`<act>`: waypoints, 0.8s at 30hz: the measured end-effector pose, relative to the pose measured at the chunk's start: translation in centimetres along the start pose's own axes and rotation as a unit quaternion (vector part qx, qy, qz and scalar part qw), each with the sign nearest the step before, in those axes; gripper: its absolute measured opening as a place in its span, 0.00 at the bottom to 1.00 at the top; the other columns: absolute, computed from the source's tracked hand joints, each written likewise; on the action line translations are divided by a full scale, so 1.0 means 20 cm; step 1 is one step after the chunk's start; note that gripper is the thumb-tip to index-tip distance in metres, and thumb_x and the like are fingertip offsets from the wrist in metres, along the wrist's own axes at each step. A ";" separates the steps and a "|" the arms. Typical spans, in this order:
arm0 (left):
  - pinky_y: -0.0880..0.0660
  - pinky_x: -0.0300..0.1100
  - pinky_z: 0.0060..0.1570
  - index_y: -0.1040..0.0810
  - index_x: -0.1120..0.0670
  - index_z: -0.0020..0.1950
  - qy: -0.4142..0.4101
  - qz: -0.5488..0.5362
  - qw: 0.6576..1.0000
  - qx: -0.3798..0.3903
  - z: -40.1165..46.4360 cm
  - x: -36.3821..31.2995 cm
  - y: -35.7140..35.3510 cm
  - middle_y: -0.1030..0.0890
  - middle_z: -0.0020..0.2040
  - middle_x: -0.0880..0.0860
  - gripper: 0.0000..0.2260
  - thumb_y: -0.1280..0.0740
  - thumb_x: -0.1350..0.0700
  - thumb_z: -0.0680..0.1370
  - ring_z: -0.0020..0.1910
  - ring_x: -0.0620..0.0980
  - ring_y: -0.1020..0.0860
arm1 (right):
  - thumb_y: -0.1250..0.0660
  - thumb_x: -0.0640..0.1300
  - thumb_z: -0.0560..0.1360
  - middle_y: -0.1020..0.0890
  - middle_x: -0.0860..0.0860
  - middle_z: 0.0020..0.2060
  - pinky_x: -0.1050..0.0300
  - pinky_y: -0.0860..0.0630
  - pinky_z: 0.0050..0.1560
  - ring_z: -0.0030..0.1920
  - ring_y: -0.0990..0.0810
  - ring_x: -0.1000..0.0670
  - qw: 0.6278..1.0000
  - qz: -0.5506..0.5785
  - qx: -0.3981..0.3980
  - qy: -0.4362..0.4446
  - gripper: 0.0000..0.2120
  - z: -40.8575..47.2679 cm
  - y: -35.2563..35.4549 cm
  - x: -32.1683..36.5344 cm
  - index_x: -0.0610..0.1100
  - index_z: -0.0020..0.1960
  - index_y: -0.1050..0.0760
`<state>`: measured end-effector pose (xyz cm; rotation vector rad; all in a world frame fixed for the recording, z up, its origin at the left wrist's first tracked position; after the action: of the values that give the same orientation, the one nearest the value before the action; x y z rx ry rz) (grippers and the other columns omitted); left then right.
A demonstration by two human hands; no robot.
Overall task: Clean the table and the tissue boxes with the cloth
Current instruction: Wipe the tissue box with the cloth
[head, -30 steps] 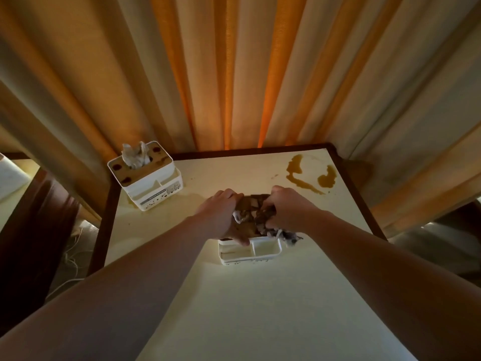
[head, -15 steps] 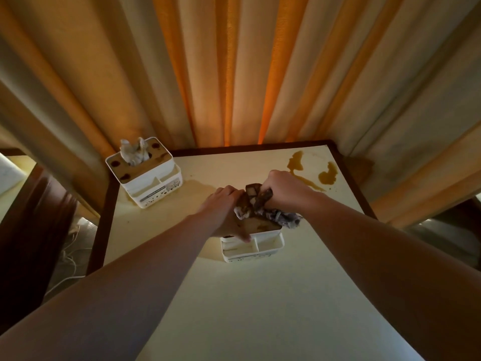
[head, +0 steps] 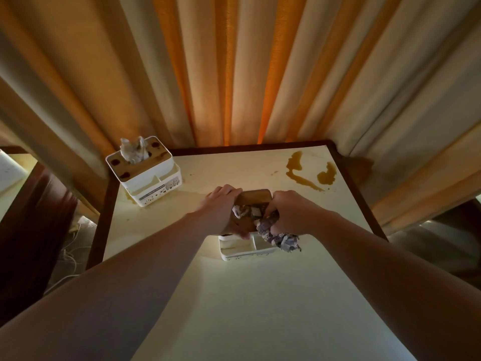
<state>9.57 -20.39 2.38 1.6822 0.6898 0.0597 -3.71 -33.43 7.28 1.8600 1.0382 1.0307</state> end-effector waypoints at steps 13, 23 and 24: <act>0.31 0.47 0.66 0.37 0.48 0.80 0.003 -0.012 1.000 -0.021 0.01 0.01 -0.02 0.30 0.68 0.48 0.60 0.23 0.23 0.54 0.66 0.50 0.32 | 0.31 0.44 0.77 0.28 0.50 0.44 0.61 0.38 0.35 0.41 0.26 0.49 0.991 -0.001 -0.131 -0.022 0.07 0.25 0.14 -0.02 0.47 0.47 0.14; 0.29 0.52 0.69 0.39 0.50 0.81 0.002 -0.002 1.000 -0.004 0.00 0.00 0.00 0.32 0.71 0.49 0.64 0.27 0.20 0.52 0.67 0.52 0.32 | 0.30 0.40 0.74 0.23 0.49 0.43 0.61 0.27 0.38 0.41 0.23 0.50 1.000 -0.003 -0.019 -0.018 0.03 0.03 0.00 0.02 0.45 0.44 0.17; 0.30 0.52 0.70 0.40 0.50 0.82 0.003 -0.005 1.000 -0.001 0.00 0.00 0.00 0.33 0.72 0.49 0.65 0.27 0.20 0.52 0.68 0.52 0.32 | 0.29 0.39 0.72 0.21 0.49 0.43 0.62 0.27 0.38 0.40 0.22 0.50 1.000 -0.004 -0.010 -0.016 0.04 0.02 -0.01 0.02 0.45 0.46 0.15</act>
<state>9.59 -20.41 2.27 1.6767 0.7024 0.0594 -3.32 -33.19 7.08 1.8482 1.0124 1.0010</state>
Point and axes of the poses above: each hand's wrist, its own z-axis towards the middle knuckle, its own y-axis out of the back of the hand, x = y × z, the point moved 4 cm from there along z, towards the middle knuckle
